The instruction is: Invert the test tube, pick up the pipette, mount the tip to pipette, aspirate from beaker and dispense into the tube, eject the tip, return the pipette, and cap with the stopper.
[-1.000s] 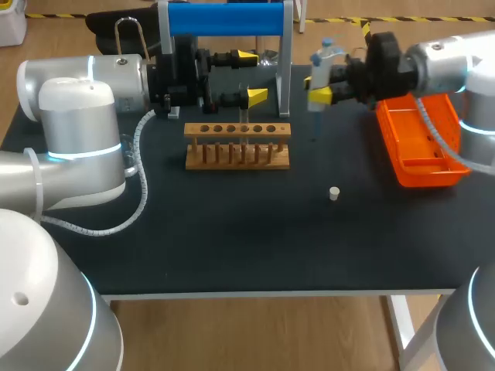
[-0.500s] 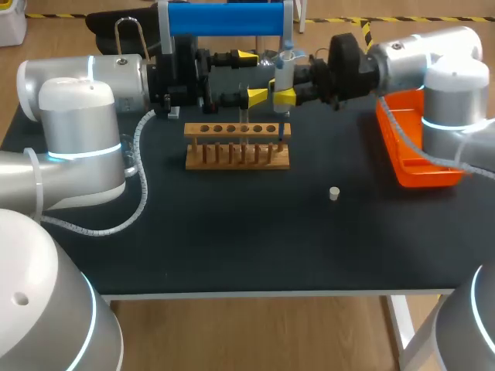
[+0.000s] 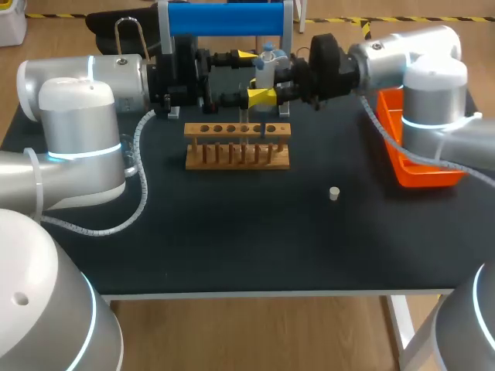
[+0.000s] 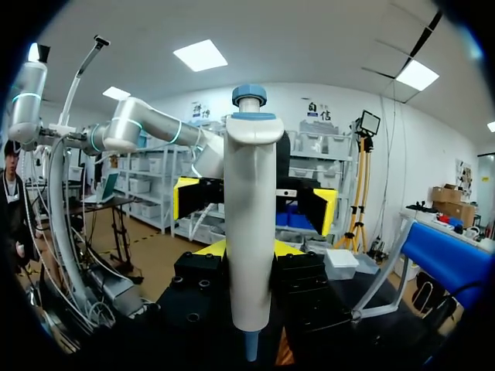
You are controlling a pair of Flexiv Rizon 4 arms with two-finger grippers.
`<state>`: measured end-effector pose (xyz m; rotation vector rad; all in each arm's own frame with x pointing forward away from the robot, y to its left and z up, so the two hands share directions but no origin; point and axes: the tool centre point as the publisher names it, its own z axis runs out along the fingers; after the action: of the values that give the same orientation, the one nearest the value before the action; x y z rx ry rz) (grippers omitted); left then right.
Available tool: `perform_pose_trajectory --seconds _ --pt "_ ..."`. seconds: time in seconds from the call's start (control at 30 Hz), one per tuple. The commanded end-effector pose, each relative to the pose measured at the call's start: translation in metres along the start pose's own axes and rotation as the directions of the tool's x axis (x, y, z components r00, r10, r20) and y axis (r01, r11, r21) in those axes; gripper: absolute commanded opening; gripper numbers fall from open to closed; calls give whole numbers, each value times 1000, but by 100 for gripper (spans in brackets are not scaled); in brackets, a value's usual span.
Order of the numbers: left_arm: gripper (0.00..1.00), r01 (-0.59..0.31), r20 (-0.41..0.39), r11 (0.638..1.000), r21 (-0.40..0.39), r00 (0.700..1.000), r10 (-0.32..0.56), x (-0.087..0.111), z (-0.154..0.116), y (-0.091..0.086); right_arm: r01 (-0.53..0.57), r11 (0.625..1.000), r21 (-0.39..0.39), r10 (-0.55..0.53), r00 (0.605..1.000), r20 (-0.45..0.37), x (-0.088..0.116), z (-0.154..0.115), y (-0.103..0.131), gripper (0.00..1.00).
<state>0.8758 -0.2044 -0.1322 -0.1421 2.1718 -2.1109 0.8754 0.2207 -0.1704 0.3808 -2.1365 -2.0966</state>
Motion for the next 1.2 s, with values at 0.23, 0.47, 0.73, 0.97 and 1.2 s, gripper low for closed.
perform_pose_trajectory --seconds 0.23,0.47,0.73,0.97,1.2 --pt "100 1 -1 1000 -2 1000 -1 0 0 -1 -2 1000 -6 2 1000 17 -3 13 -2 0" --pt "100 1 -1 1000 -2 1000 -1 0 0 -1 -5 1000 -10 6 999 50 -4 15 -2 0" --pt "94 1 -1 1000 -2 1000 -1 0 0 -1 2 1000 -19 0 996 86 -6 14 -1 0" --pt "62 1 -1 1000 -2 1000 -1 0 0 -1 0 1000 -24 2 996 93 -7 13 -1 0" --pt "45 1 -1 1000 -2 1000 -1 0 0 -1 -3 1000 -24 5 996 91 -8 14 -2 0"
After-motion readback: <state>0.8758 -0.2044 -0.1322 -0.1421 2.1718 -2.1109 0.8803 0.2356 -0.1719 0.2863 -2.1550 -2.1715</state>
